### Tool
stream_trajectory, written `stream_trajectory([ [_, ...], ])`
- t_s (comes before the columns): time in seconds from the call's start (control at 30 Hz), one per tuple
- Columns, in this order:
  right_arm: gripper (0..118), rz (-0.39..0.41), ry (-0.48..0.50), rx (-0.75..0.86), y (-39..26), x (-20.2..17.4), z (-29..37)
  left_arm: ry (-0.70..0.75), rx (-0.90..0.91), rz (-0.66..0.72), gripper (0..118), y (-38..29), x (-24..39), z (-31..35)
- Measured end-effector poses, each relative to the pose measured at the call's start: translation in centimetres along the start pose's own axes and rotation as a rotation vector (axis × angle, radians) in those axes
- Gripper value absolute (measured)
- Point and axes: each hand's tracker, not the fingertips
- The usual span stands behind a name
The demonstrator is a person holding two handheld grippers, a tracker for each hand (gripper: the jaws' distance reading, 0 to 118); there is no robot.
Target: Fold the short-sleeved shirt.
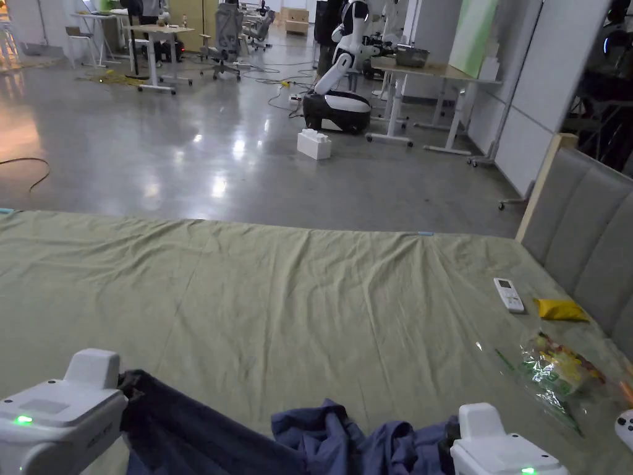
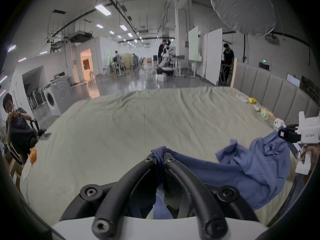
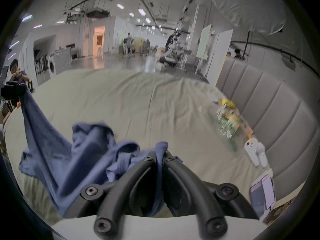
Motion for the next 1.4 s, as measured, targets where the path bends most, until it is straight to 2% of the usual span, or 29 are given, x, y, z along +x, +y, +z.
stream_trajectory([
  [0.2, 5, -0.041, -0.031, 0.187, 6.1, 2.0, 5.2, 0.05, 0.146, -0.026, 7, 6.2, -1.9, 5.4],
  [0.3, 5, -0.034, -0.061, 0.257, 9.2, 2.8, 7.4, 0.078, 0.192, -0.011, 7, 9.2, -3.9, 7.4],
  [0.37, 5, 0.0, -0.078, 0.326, 11.3, 3.5, 8.3, 0.098, 0.217, 0.006, 7, 11.1, -5.3, 8.5],
  [0.4, 5, -0.028, -0.073, 0.304, 12.1, 4.0, 8.5, 0.111, 0.229, 0.014, 7, 12.0, -6.1, 9.1],
  [0.6, 5, -0.05, -0.115, 0.377, 18.1, 6.1, 9.7, 0.172, 0.267, 0.016, 7, 17.0, -8.8, 11.1],
  [0.77, 5, -0.044, -0.139, 0.415, 22.3, 7.1, 9.6, 0.227, 0.285, -0.004, 7, 20.0, -10.3, 10.8],
  [1.07, 5, -0.045, -0.171, 0.455, 27.9, 7.9, 7.5, 0.256, 0.269, 0.052, 7, 23.9, -10.6, 9.1],
  [1.27, 5, -0.037, -0.18, 0.462, 31.0, 8.5, 5.3, 0.266, 0.263, 0.098, 7, 26.3, -12.5, 5.4],
  [1.4, 5, -0.076, -0.176, 0.469, 31.9, 8.8, 3.9, 0.27, 0.272, 0.095, 7, 26.6, -13.3, 3.2],
])
